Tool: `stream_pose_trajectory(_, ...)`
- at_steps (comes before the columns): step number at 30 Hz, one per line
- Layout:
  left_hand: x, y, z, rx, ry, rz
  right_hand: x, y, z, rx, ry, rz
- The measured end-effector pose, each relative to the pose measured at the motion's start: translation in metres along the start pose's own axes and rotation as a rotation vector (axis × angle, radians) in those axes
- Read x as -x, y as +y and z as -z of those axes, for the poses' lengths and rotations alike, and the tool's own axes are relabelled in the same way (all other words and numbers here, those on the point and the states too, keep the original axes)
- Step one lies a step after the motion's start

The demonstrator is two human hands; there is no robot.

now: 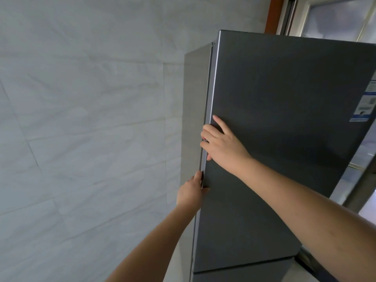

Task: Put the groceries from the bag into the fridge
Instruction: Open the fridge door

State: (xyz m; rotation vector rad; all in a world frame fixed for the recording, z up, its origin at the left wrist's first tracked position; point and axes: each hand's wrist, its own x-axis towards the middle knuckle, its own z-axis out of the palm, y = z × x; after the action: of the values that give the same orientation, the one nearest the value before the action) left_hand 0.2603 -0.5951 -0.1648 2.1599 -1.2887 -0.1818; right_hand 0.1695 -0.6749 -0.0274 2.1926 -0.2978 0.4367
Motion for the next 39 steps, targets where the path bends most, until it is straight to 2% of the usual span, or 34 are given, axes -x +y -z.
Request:
stream_pose_trajectory(4,0.005,0.001,0.003,-0.014,-0.018,-0.019,0.005,-0.004,0.006,0.004,-0.019,-0.014)
stream_pose_trajectory(9,0.031,0.001,0.0,-0.03,-0.026,-0.098,0.034,-0.006,0.023,-0.047,0.047,-0.028)
stream_pose_trajectory(16,0.061,0.005,0.009,-0.157,-0.106,-0.27,0.075,-0.014,0.058,-0.076,-0.021,-0.067)
stream_pose_trajectory(20,0.068,-0.001,0.016,-0.215,-0.175,-0.347,0.097,-0.021,0.071,-0.096,-0.049,-0.141)
stream_pose_trajectory(23,0.07,-0.006,0.02,-0.223,-0.169,-0.383,0.121,-0.033,0.083,-0.062,0.009,-0.228)
stream_pose_trajectory(31,0.075,0.004,0.008,-0.175,-0.115,-0.571,0.201,-0.054,0.105,0.018,0.125,-0.481)
stream_pose_trajectory(39,0.079,0.05,-0.029,0.0,-0.215,-0.785,0.274,-0.051,0.113,0.025,0.172,-0.573)
